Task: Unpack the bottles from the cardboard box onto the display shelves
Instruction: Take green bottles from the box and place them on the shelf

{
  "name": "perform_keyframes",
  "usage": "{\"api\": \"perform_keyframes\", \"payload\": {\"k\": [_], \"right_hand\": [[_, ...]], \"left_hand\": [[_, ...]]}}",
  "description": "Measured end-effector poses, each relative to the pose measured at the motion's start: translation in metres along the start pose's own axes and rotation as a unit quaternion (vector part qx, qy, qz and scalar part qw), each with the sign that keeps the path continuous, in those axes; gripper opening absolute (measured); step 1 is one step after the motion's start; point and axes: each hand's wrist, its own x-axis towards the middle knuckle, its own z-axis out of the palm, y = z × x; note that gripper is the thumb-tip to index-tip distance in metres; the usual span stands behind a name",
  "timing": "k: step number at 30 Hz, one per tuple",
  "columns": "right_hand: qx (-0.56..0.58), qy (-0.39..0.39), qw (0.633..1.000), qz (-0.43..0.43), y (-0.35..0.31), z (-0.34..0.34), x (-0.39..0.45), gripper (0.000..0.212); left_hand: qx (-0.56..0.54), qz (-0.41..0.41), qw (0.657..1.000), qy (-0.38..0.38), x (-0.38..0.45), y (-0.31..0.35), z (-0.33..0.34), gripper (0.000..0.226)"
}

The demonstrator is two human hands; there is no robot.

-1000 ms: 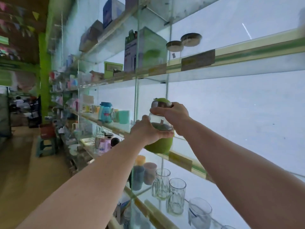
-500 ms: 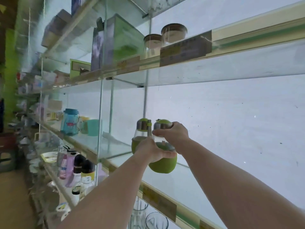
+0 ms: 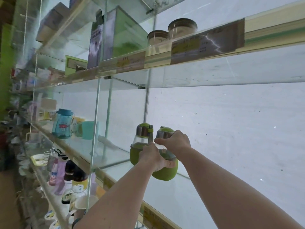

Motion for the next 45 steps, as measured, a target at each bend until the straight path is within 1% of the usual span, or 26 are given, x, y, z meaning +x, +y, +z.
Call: {"api": "perform_keyframes", "payload": {"k": [8, 15, 17, 20, 24, 28, 31, 34, 36, 37, 40, 41, 43, 45], "right_hand": [[-0.006, 0.011, 1.000, 0.006, 0.002, 0.005, 0.003, 0.075], [-0.010, -0.002, 1.000, -0.005, 0.002, 0.001, -0.004, 0.075], [-0.002, -0.010, 1.000, -0.012, 0.004, -0.001, -0.006, 0.073], [-0.002, -0.020, 0.999, -0.027, 0.004, -0.006, -0.011, 0.066], [0.003, -0.017, 1.000, -0.021, -0.001, -0.015, -0.024, 0.062], [-0.014, 0.012, 0.997, -0.069, -0.020, -0.025, -0.050, 0.052], [-0.011, 0.009, 0.994, -0.110, -0.043, -0.025, -0.079, 0.048], [0.005, -0.022, 0.989, -0.148, -0.066, -0.012, -0.115, 0.042], [0.022, -0.057, 0.984, -0.166, -0.077, 0.007, -0.144, 0.041], [0.028, -0.077, 0.982, -0.171, -0.081, 0.019, -0.160, 0.041], [0.037, -0.154, 0.971, -0.177, -0.081, 0.062, -0.213, 0.040], [0.041, -0.183, 0.967, -0.174, -0.078, 0.076, -0.232, 0.038], [0.049, -0.241, 0.957, -0.156, -0.067, 0.105, -0.271, 0.038], [0.049, -0.296, 0.945, -0.133, -0.053, 0.136, -0.303, 0.040]], "left_hand": [[0.009, -0.003, 1.000, -0.005, 0.002, -0.001, 0.003, 0.100], [0.020, -0.013, 1.000, -0.010, -0.002, 0.006, 0.002, 0.088], [0.004, -0.019, 1.000, -0.010, -0.005, 0.009, 0.000, 0.093], [0.012, -0.026, 1.000, 0.009, -0.011, 0.015, -0.008, 0.096], [0.026, -0.039, 0.998, 0.046, -0.022, 0.021, -0.020, 0.098], [0.034, -0.037, 0.996, 0.067, -0.049, 0.024, -0.041, 0.090], [0.064, -0.030, 0.994, 0.078, -0.080, 0.022, -0.064, 0.082], [0.094, -0.036, 0.991, 0.092, -0.118, 0.007, -0.089, 0.083], [0.116, -0.057, 0.987, 0.099, -0.145, -0.012, -0.105, 0.083], [0.127, -0.066, 0.985, 0.098, -0.159, -0.023, -0.113, 0.079], [0.145, -0.104, 0.980, 0.093, -0.204, -0.064, -0.132, 0.052], [0.148, -0.122, 0.977, 0.097, -0.221, -0.080, -0.137, 0.049], [0.154, -0.164, 0.970, 0.094, -0.256, -0.113, -0.141, 0.054], [0.149, -0.216, 0.962, 0.078, -0.291, -0.146, -0.139, 0.064]]}}
